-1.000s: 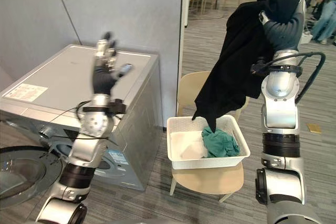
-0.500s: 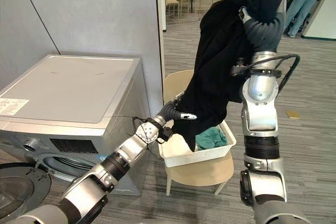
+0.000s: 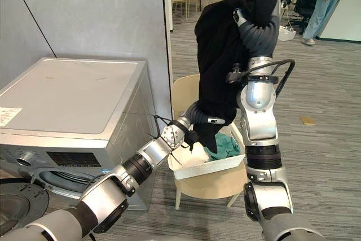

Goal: Pick up the laundry basket with both hands and put the clothes into the washing machine.

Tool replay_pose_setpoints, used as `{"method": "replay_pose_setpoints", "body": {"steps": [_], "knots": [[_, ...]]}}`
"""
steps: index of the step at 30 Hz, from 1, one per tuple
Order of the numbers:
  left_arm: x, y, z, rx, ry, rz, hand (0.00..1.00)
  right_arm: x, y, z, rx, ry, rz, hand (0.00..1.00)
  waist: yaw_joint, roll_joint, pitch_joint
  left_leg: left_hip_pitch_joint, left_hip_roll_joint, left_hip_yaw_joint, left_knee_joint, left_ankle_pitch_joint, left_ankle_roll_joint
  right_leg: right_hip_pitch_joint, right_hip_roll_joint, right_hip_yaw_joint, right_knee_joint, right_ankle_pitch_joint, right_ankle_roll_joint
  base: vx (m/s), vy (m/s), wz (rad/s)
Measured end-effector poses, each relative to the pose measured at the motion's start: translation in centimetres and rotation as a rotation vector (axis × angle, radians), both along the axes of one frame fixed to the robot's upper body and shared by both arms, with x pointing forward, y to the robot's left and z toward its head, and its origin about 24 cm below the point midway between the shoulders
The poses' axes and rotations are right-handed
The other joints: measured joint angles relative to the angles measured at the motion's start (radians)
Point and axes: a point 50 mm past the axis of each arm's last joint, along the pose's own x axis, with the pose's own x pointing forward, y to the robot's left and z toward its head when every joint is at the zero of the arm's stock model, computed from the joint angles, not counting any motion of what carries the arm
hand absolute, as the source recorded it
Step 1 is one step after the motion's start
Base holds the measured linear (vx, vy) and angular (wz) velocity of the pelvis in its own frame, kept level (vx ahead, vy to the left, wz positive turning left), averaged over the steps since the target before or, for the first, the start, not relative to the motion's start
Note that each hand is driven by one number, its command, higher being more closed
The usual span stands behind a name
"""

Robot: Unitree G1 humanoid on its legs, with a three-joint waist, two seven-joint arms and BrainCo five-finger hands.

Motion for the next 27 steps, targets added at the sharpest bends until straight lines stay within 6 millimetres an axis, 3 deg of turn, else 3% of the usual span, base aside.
{"method": "replay_pose_setpoints", "body": {"steps": [11, 12, 19, 27], "knots": [[-1.8, -3.3, 1.3, -0.040, -0.018, -0.129, 0.00, 0.1, 1.0, -0.3, 0.004, 0.009, 0.034, 1.00, -0.007, -0.002, 0.000, 0.002, 0.000, -0.007, -0.005, 0.000, 0.000, 0.002, -0.001, -0.005, -0.002, 0.000, 0.000, 0.00, 0.000, 0.01], [-2.1, -3.5, 1.4, -0.036, -0.026, -0.146, 1.00, 0.1, 1.1, -0.3, 0.003, 0.010, 0.036, 1.00, -0.009, -0.004, 0.001, 0.002, 0.000, -0.006, -0.006, 0.000, 0.000, 0.002, -0.001, -0.004, -0.002, 0.000, 0.000, 0.00, 0.000, 0.00], [-2.7, -4.1, 1.4, -0.048, -0.017, -0.177, 1.00, 0.1, 2.2, -0.7, 0.002, 0.021, 0.073, 1.00, -0.031, -0.022, -0.001, 0.007, 0.000, 0.001, -0.009, 0.000, 0.000, 0.000, 0.000, 0.006, -0.004, 0.001, 0.001, 0.00, 0.000, -0.02], [-3.1, -4.4, 2.4, -0.109, -0.027, -0.202, 1.00, 0.1, 2.4, -1.2, 0.009, 0.036, 0.081, 1.00, -0.036, -0.038, -0.001, 0.012, -0.001, 0.012, -0.013, 0.000, 0.000, 0.000, -0.005, 0.019, -0.009, 0.006, 0.008, 0.00, 0.002, -0.04]]}}
